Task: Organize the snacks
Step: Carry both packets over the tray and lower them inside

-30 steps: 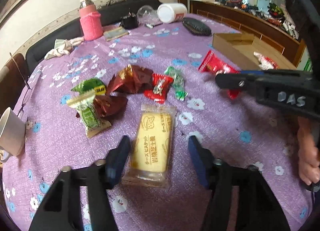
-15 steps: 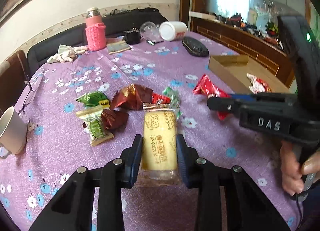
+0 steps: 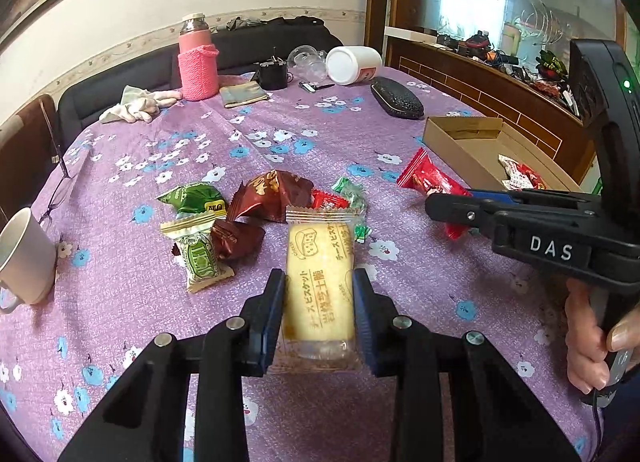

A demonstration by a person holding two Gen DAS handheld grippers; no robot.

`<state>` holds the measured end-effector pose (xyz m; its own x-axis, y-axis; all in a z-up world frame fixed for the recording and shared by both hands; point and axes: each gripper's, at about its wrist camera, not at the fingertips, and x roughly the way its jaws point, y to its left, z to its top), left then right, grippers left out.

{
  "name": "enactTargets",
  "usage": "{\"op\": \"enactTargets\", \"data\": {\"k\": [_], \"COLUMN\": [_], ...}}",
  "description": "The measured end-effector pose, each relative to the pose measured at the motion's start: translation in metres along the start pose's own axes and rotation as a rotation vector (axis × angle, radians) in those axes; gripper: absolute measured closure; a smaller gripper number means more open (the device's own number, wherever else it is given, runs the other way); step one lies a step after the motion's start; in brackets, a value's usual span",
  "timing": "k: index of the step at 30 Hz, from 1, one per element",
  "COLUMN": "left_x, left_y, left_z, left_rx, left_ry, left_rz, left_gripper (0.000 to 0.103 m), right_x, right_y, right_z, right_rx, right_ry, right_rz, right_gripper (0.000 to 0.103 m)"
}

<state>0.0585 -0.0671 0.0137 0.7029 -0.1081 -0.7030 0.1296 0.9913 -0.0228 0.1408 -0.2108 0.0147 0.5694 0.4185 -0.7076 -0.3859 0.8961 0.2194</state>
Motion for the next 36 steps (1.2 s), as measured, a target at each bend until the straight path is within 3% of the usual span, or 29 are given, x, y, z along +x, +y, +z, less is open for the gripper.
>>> {"op": "enactTargets", "data": {"k": [7, 13, 26, 36], "left_x": [0.002, -0.005, 0.008, 0.028], "left_y": [0.002, -0.013, -0.114, -0.180], "left_z": [0.002, 0.012, 0.050, 0.058], "left_rx": [-0.023, -0.024, 0.078, 0.124], "left_ry": [0.004, -0.002, -0.012, 0.016], "left_rz": [-0.019, -0.047, -0.180, -0.265], "left_gripper": [0.071, 0.071, 0.071, 0.071], "right_x": [-0.012, -0.028, -0.071, -0.087], "right_y": [-0.009, -0.039, -0.144, -0.222], "right_z": [0.008, 0.017, 0.028, 0.014], "right_rx": [0.033, 0.139, 0.461, 0.667], "right_ry": [-0.041, -0.084, -0.177, -0.142], "right_rz": [0.014, 0.009, -0.115, -0.098], "right_gripper": [0.079, 0.079, 0.079, 0.079]}}
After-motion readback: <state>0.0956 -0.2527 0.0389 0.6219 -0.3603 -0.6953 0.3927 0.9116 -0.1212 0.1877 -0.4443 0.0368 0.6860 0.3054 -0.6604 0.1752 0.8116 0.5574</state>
